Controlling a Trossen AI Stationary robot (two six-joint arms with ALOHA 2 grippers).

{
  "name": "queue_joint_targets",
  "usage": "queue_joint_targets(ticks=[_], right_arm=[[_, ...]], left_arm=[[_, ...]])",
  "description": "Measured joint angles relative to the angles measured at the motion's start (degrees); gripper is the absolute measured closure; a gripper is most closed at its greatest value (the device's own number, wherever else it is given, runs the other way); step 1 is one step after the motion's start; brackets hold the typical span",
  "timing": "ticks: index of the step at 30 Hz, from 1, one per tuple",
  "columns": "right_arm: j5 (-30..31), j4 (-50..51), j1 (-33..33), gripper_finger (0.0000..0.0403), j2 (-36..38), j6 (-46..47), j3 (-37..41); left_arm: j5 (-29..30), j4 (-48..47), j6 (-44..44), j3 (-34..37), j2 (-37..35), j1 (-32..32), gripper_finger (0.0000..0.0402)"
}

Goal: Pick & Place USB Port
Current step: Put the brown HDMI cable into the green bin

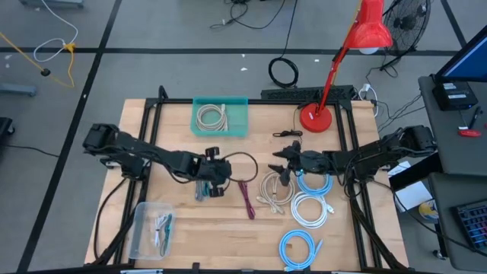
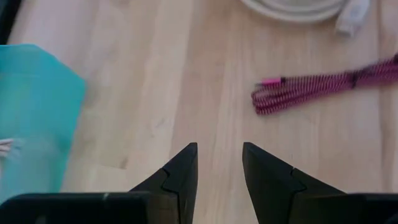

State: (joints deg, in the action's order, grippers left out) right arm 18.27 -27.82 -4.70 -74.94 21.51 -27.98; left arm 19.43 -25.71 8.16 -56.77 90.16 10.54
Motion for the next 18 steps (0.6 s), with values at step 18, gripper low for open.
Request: queue_joint_targets(ticks=[18], right_arm=[[-6.3,13.4,-11.7,0.0149,0.0,7.4,-7.1]], left_arm=[[11.2,-10.7,3.0,0.0,2.9,0.6,0.0275]])
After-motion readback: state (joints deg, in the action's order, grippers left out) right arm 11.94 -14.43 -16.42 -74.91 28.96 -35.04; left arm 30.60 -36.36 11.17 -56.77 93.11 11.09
